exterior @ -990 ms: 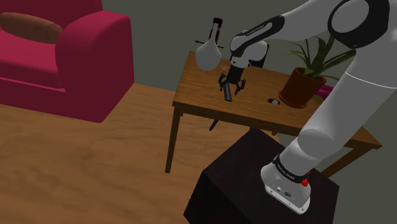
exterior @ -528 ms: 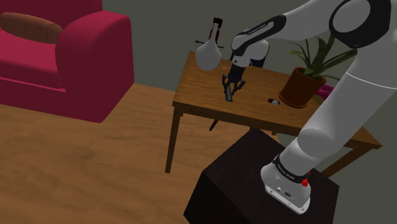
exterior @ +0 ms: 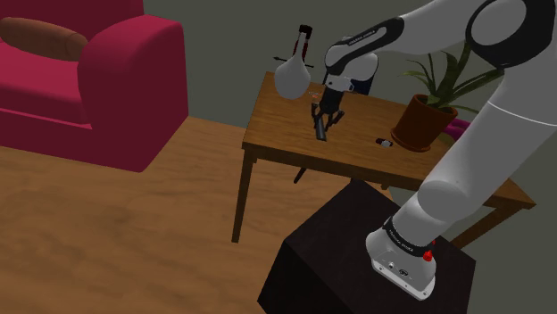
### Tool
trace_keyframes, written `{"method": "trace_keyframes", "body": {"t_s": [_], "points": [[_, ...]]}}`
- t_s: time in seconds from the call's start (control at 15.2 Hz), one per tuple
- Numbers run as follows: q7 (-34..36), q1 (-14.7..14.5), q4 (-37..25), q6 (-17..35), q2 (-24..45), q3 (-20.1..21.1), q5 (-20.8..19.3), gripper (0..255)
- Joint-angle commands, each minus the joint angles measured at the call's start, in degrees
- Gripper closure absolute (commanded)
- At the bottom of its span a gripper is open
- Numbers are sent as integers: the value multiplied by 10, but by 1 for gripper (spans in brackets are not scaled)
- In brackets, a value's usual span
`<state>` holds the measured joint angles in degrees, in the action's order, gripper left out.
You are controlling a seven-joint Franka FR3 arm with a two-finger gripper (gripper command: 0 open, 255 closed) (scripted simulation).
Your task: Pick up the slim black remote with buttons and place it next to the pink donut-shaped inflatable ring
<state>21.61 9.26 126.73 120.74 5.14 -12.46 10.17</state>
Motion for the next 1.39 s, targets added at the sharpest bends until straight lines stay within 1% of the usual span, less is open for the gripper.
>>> {"method": "trace_keyframes", "body": {"t_s": [0.0, 1.32], "points": [[4, 0, -5, -13, -8, 0, -3, 255], [36, -1, -87, -159, -77, -1, -28, 255]]}}
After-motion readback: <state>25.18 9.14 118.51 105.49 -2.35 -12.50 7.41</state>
